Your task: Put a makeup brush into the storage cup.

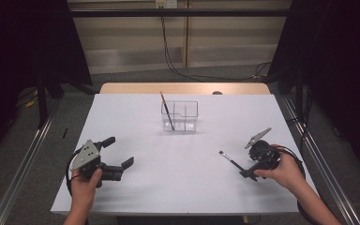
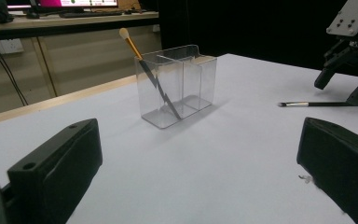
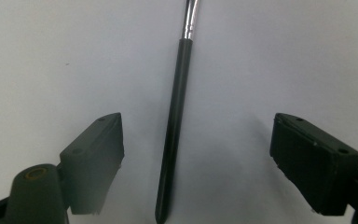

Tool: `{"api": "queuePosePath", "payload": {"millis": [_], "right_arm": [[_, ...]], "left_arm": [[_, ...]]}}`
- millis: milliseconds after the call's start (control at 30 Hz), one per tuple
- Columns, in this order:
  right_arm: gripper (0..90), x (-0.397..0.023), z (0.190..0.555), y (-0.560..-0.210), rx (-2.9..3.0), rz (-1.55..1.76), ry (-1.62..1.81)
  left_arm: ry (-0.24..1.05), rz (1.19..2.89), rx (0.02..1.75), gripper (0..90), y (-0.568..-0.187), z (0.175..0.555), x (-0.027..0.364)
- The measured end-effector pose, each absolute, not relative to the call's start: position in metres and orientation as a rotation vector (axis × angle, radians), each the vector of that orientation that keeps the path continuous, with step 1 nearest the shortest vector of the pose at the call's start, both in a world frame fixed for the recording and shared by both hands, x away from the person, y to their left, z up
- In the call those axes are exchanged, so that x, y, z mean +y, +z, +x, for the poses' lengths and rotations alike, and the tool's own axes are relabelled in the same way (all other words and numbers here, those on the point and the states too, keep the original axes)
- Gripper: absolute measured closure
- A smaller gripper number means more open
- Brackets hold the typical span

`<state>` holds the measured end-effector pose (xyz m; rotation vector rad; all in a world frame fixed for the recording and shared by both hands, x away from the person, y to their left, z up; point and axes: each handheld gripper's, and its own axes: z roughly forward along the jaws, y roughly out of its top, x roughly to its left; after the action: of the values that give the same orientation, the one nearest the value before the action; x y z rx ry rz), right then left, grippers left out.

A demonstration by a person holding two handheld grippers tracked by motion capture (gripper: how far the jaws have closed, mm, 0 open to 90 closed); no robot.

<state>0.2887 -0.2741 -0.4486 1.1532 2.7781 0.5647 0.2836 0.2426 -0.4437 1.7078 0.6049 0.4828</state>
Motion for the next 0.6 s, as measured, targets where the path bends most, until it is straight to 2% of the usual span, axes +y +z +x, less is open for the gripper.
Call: {"api": "queuePosePath", "payload": {"millis": [200, 400, 600], "right_arm": [[27.7, -0.2726, 0.2867, -0.4477, 2.801, 1.124, 0.544], [43.8, -0.2715, 0.285, -0.4501, 2.824, 1.111, 0.523], [54.3, -0.2692, 0.2843, -0.4512, 2.835, 1.104, 0.503]], "left_arm": [[0.483, 1.709, 0.604, 0.0, -0.4439, 0.2838, 0.242], [0.481, 1.709, 0.603, 0.0, -0.444, 0.2838, 0.2415], [0.479, 1.711, 0.602, 0.0, -0.4447, 0.2843, 0.2406]]}}
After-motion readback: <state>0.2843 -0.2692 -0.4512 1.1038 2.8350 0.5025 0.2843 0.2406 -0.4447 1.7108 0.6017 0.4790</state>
